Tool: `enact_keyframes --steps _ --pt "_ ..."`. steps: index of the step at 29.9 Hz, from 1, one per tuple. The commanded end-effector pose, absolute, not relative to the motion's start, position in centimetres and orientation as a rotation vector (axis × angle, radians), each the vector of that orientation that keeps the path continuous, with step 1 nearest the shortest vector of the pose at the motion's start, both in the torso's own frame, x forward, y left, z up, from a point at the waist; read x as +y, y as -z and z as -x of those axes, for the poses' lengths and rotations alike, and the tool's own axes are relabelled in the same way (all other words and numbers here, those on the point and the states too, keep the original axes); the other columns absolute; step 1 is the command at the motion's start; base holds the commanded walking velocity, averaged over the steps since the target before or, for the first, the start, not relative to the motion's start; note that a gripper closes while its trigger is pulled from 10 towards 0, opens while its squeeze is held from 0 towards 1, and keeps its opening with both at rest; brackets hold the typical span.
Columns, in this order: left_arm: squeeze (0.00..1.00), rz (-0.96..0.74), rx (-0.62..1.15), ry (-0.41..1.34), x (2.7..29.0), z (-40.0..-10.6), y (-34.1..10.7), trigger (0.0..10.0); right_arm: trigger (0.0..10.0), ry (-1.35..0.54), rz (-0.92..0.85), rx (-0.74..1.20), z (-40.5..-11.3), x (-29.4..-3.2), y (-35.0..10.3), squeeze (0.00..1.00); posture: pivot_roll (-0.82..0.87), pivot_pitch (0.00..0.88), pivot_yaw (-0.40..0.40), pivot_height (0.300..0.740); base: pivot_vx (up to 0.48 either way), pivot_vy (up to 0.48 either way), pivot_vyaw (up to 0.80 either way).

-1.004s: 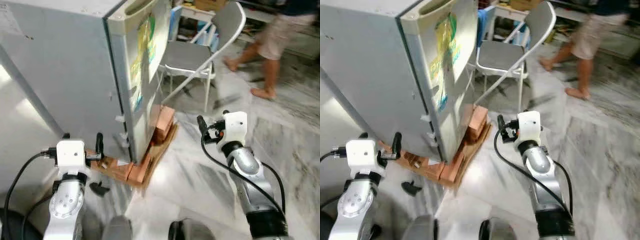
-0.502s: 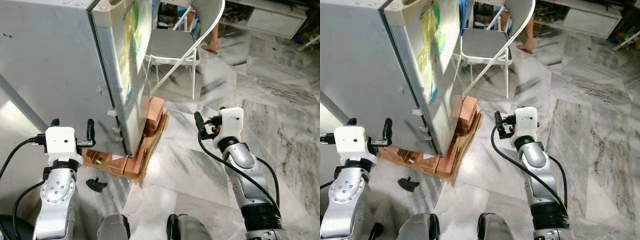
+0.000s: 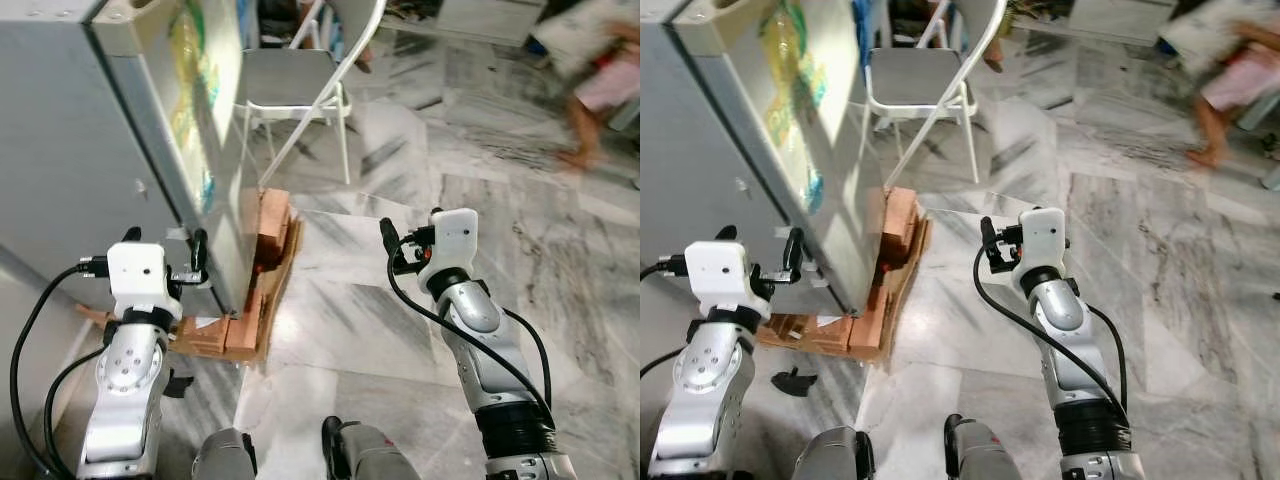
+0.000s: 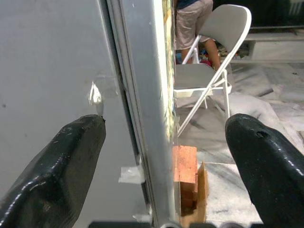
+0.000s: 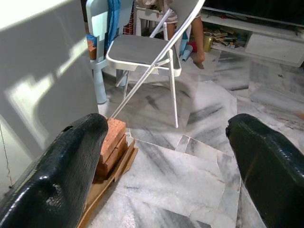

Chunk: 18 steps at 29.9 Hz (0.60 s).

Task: Restocking fridge

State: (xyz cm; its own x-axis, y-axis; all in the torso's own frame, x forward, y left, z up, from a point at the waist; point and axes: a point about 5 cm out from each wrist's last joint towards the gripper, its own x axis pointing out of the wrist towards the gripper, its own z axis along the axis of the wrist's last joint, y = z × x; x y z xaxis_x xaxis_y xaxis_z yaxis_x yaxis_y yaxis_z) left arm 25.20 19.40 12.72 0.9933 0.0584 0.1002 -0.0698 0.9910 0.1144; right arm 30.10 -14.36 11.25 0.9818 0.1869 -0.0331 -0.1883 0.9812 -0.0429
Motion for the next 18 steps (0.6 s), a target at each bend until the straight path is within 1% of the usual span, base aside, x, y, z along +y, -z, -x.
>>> enact_keyframes --steps 1,6,12,18 --pt "0.0 -0.123 -0.08 -0.066 19.8 -25.1 -12.4 10.0 10.0 -0.186 0.053 0.019 -30.0 -14.5 -11.4 0.0 0.12 0.153 -0.037 0.74 0.0 0.0 0.0" --pt "0.0 -0.133 -0.084 -0.068 20.2 -25.0 -12.8 10.0 10.0 -0.184 0.05 0.018 -30.0 -14.4 -11.5 0.0 0.13 0.163 -0.033 0.74 0.0 0.0 0.0" --pt "0.0 -0.088 -0.059 -0.041 20.0 -25.0 -12.6 10.0 10.0 -0.175 0.052 0.04 -29.6 -14.7 -11.2 0.0 0.13 0.166 -0.037 0.74 0.0 0.0 0.0" --pt "0.0 -0.066 -0.081 0.009 19.3 -25.6 -13.1 10.0 10.0 -0.166 0.052 0.08 -28.1 -15.4 -10.3 0.0 0.11 0.17 -0.032 0.74 0.0 0.0 -0.8"
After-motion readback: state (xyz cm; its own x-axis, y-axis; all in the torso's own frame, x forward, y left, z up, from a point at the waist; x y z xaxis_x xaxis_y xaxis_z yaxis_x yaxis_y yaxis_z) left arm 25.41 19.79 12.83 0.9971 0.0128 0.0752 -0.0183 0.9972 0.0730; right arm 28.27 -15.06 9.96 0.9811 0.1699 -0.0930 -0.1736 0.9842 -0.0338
